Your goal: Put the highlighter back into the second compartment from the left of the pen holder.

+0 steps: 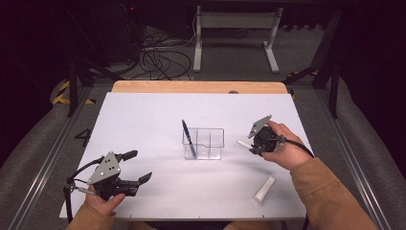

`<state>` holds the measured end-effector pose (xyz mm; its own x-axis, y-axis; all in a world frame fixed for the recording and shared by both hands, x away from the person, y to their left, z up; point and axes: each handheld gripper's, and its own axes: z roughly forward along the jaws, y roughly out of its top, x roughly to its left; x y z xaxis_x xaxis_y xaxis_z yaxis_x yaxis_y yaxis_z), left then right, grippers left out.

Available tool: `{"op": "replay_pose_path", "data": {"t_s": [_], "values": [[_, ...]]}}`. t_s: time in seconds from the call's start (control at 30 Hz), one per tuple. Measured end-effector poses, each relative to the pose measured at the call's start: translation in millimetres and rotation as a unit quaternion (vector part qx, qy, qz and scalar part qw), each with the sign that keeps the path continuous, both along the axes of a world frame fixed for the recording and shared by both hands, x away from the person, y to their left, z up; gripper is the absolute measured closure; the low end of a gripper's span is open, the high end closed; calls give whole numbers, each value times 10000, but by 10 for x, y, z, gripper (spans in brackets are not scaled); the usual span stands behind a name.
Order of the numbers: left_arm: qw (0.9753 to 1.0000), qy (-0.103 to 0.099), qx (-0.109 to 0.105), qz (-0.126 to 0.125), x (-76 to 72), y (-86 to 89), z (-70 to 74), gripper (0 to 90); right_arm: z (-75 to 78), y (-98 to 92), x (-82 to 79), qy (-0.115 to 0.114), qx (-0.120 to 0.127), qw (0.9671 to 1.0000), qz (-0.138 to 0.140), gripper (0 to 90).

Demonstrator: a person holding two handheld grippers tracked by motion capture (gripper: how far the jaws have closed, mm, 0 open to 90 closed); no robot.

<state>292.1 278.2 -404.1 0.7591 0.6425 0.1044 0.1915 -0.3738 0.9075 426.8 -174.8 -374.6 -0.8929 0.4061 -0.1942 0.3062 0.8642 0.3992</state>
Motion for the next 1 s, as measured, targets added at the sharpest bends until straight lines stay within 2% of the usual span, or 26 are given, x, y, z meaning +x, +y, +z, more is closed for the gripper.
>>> {"op": "replay_pose_path", "data": {"t_s": [0.17,0.3,0.43,0.53,0.73,0.87,1.0], "values": [[10000,-1,-3,5,1,2,1,169,115,-1,-15,-195,238,9995,-49,790],[10000,3,-1,1,0,0,0,169,193,-11,-25,-373,530,9979,-81,790],[10000,-6,-2,-4,1,2,2,169,266,-11,-53,-561,818,9949,-168,790],[10000,-7,1,0,1,2,2,169,331,-8,-82,-684,1085,9916,-186,790],[10000,3,5,7,0,0,0,169,447,17,-133,-942,1676,9811,-202,790],[10000,2,18,4,2,1,-1,170,493,46,-165,-992,2135,9716,-256,790],[10000,0,15,5,1,4,0,170,507,82,-193,-1097,2468,9625,-271,790]]}}
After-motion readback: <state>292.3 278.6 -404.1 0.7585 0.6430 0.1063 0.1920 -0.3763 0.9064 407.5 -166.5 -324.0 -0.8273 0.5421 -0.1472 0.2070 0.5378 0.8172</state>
